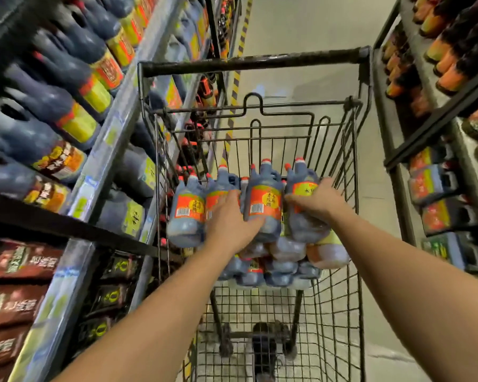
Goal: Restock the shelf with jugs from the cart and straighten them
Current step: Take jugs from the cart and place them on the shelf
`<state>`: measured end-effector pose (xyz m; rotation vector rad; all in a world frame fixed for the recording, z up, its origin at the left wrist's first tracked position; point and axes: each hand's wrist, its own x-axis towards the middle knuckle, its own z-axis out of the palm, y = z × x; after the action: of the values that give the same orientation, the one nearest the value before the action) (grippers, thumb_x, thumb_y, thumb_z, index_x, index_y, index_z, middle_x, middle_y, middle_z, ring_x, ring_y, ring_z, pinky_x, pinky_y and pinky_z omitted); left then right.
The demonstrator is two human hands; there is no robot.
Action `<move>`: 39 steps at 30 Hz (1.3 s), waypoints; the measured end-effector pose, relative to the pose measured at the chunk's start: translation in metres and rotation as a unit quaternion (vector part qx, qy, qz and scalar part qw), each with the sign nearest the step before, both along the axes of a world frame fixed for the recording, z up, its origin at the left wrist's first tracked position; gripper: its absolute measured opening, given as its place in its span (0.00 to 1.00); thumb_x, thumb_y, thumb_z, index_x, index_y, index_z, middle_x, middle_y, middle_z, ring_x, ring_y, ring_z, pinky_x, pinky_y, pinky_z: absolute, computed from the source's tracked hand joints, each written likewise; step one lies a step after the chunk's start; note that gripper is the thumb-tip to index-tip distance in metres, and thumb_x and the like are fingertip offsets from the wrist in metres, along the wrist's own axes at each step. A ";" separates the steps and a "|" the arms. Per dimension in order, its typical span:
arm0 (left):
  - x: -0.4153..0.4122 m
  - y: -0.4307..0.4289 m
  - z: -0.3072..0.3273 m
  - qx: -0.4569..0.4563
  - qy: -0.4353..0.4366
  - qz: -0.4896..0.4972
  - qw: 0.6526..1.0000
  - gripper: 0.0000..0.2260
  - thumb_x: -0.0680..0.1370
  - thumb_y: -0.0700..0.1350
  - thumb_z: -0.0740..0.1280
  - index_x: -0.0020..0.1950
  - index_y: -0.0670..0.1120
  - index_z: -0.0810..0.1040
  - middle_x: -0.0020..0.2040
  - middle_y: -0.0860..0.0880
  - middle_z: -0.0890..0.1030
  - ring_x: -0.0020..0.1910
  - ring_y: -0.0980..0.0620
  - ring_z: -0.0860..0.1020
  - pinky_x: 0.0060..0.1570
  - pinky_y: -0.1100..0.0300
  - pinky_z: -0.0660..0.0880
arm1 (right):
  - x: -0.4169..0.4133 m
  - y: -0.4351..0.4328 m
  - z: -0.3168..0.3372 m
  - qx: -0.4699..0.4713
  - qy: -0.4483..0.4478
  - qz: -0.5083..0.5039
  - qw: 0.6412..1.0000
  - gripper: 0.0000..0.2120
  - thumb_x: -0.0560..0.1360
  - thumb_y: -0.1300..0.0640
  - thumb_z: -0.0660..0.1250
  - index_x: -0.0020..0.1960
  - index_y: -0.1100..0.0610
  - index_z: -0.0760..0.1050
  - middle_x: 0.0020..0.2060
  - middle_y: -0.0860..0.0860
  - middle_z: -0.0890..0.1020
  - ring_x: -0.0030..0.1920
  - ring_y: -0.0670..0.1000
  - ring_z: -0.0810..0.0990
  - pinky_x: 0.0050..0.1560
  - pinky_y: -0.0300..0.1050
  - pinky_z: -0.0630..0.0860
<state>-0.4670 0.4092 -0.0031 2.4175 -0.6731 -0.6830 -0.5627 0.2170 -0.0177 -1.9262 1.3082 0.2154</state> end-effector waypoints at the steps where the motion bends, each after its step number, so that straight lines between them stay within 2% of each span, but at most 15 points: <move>1: 0.001 -0.009 -0.004 -0.001 0.015 -0.005 1.000 0.32 0.73 0.58 0.72 0.72 0.47 0.66 0.67 0.46 0.71 0.65 0.44 0.72 0.57 0.54 0.70 | 0.003 -0.004 -0.003 0.019 0.001 -0.016 1.000 0.50 0.58 0.35 0.76 0.69 0.59 0.60 0.54 0.56 0.76 0.49 0.56 0.77 0.47 0.50 0.77; 3: 0.002 -0.026 -0.010 -0.011 0.036 -0.011 0.999 0.30 0.73 0.57 0.73 0.70 0.48 0.67 0.64 0.46 0.74 0.62 0.44 0.74 0.57 0.52 0.73 | 0.006 -0.007 -0.005 0.042 0.013 -0.032 0.999 0.52 0.55 0.34 0.77 0.68 0.58 0.61 0.54 0.56 0.77 0.50 0.57 0.79 0.49 0.52 0.80; 5: 0.004 -0.042 -0.017 -0.003 0.057 -0.011 0.998 0.34 0.71 0.56 0.74 0.72 0.48 0.65 0.62 0.46 0.76 0.59 0.44 0.76 0.57 0.47 0.75 | 0.009 -0.009 -0.006 0.048 0.020 -0.031 0.998 0.49 0.54 0.35 0.78 0.65 0.59 0.64 0.52 0.57 0.78 0.46 0.56 0.81 0.46 0.53 0.82; 7: 0.008 -0.055 -0.025 0.023 0.080 -0.004 0.997 0.40 0.70 0.57 0.75 0.76 0.47 0.60 0.63 0.44 0.75 0.60 0.42 0.76 0.58 0.44 0.76 | 0.009 -0.009 -0.006 0.053 0.002 -0.036 0.998 0.47 0.52 0.36 0.77 0.63 0.59 0.67 0.51 0.57 0.79 0.44 0.56 0.81 0.45 0.53 0.82; 10: 0.016 -0.072 -0.036 0.065 0.081 0.009 0.995 0.45 0.69 0.58 0.75 0.77 0.45 0.55 0.67 0.42 0.73 0.61 0.39 0.75 0.57 0.45 0.76 | 0.003 -0.011 -0.005 0.065 -0.054 -0.056 0.995 0.48 0.44 0.37 0.74 0.60 0.58 0.71 0.50 0.56 0.81 0.47 0.56 0.82 0.48 0.55 0.82; 12: 0.021 -0.084 -0.040 0.114 0.081 0.000 0.990 0.48 0.69 0.60 0.74 0.78 0.44 0.50 0.68 0.41 0.72 0.62 0.39 0.75 0.54 0.48 0.76 | -0.004 -0.010 -0.003 0.060 -0.075 -0.057 0.994 0.47 0.45 0.38 0.75 0.59 0.57 0.69 0.51 0.55 0.80 0.48 0.55 0.82 0.48 0.55 0.81; 15: 0.023 -0.099 -0.043 0.201 0.059 -0.021 0.978 0.53 0.70 0.67 0.69 0.80 0.44 0.42 0.71 0.40 0.69 0.65 0.37 0.73 0.56 0.48 0.75 | -0.015 -0.008 0.004 0.024 -0.109 -0.050 0.993 0.43 0.48 0.37 0.76 0.56 0.51 0.62 0.51 0.51 0.78 0.46 0.51 0.80 0.46 0.53 0.81; 17: 0.019 -0.106 -0.047 0.226 0.023 -0.004 0.974 0.52 0.70 0.70 0.66 0.80 0.44 0.43 0.71 0.40 0.70 0.66 0.36 0.71 0.52 0.48 0.73 | -0.022 -0.007 0.011 0.001 -0.122 -0.039 0.992 0.45 0.47 0.35 0.75 0.58 0.48 0.60 0.53 0.51 0.77 0.48 0.52 0.79 0.47 0.52 0.80; 19: 0.016 -0.110 -0.049 0.241 0.005 0.033 0.970 0.53 0.68 0.69 0.70 0.79 0.44 0.46 0.69 0.41 0.72 0.66 0.36 0.71 0.46 0.49 0.71 | -0.029 -0.006 0.018 -0.019 -0.140 -0.026 0.990 0.51 0.47 0.35 0.73 0.64 0.50 0.59 0.57 0.51 0.76 0.53 0.54 0.79 0.51 0.55 0.79; 22: 0.017 -0.112 -0.052 0.246 0.025 0.074 0.966 0.56 0.63 0.66 0.76 0.78 0.42 0.50 0.68 0.41 0.73 0.65 0.37 0.72 0.52 0.48 0.75 | -0.039 -0.005 0.030 -0.044 -0.168 -0.014 0.985 0.55 0.48 0.36 0.73 0.70 0.53 0.59 0.60 0.51 0.75 0.56 0.54 0.78 0.54 0.55 0.79; 25: 0.018 -0.106 -0.052 0.201 0.056 0.113 0.971 0.55 0.61 0.66 0.77 0.75 0.41 0.55 0.66 0.41 0.74 0.63 0.38 0.74 0.57 0.46 0.76 | -0.049 -0.003 0.039 -0.057 -0.196 -0.007 0.979 0.50 0.52 0.42 0.77 0.69 0.53 0.62 0.60 0.50 0.74 0.57 0.52 0.77 0.55 0.54 0.78; 29: 0.011 -0.088 -0.039 0.063 0.093 0.146 0.983 0.49 0.58 0.59 0.80 0.71 0.45 0.60 0.59 0.45 0.77 0.55 0.41 0.78 0.52 0.49 0.78 | -0.057 0.003 0.050 -0.059 -0.234 -0.012 0.970 0.48 0.55 0.48 0.80 0.70 0.54 0.62 0.61 0.50 0.74 0.59 0.51 0.76 0.59 0.52 0.76; 33: -0.002 -0.059 -0.010 -0.066 0.094 0.142 0.983 0.45 0.54 0.55 0.80 0.65 0.50 0.62 0.57 0.48 0.78 0.52 0.43 0.79 0.50 0.45 0.79 | -0.063 0.017 0.065 -0.082 -0.253 -0.006 0.964 0.48 0.56 0.50 0.81 0.70 0.53 0.61 0.62 0.50 0.73 0.59 0.50 0.75 0.58 0.46 0.75; 36: -0.011 -0.033 0.016 -0.138 0.080 0.132 0.978 0.47 0.53 0.56 0.81 0.66 0.51 0.62 0.58 0.49 0.78 0.54 0.45 0.79 0.51 0.46 0.79 | -0.064 0.032 0.079 -0.098 -0.271 0.003 0.957 0.46 0.56 0.51 0.80 0.69 0.52 0.62 0.61 0.50 0.73 0.58 0.49 0.75 0.54 0.41 0.73; 39: -0.019 -0.004 0.044 -0.198 0.063 0.117 0.971 0.53 0.51 0.60 0.79 0.71 0.50 0.61 0.59 0.52 0.76 0.55 0.50 0.77 0.48 0.55 0.76 | -0.064 0.049 0.096 -0.115 -0.291 0.016 0.950 0.44 0.56 0.52 0.80 0.66 0.50 0.62 0.60 0.49 0.72 0.57 0.48 0.74 0.52 0.39 0.70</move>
<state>-0.4857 0.4051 0.0411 2.0231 -0.4156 -0.5401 -0.6267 0.2663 0.0785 -1.9884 0.9306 -0.4814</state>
